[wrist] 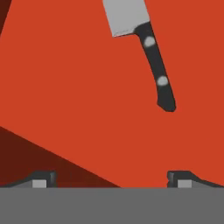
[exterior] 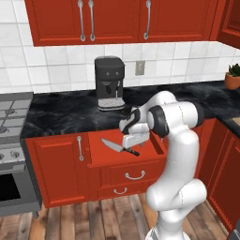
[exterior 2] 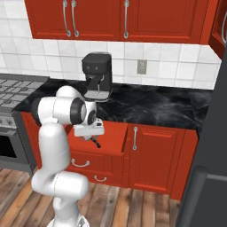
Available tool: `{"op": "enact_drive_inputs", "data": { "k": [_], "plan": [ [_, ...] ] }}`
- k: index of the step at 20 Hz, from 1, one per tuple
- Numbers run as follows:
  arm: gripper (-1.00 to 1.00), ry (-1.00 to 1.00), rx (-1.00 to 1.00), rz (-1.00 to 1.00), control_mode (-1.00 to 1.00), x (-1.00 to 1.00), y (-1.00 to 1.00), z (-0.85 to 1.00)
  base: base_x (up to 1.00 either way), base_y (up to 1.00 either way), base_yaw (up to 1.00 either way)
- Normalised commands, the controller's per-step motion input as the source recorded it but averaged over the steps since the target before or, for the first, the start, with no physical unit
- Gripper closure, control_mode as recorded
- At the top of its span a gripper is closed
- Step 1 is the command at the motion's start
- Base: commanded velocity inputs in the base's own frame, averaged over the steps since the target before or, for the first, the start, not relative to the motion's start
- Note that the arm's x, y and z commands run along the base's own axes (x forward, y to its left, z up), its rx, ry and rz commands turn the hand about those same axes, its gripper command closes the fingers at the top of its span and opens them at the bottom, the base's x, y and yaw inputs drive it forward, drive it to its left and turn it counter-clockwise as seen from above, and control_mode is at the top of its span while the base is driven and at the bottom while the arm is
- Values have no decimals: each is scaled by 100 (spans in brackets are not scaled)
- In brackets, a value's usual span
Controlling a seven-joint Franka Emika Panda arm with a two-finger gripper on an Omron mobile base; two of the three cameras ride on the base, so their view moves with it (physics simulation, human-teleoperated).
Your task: Pick up the knife from the drawer and place it on the cutting board. Then place the meat from the plate to the cutting board.
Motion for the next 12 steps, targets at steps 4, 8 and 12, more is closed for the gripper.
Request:
{"op": "enact_drive_inputs", "data": {
  "k": [4, 8, 12],
  "plan": [
    [-100, -8, 0, 0, -100, 51, 0, -35, 0, 0, 0],
    [-100, -7, 0, 0, -100, 43, 0, -47, 0, 0, 0],
    [-100, -8, 0, 0, -100, 50, 0, -37, 0, 0, 0]
  ]
}}
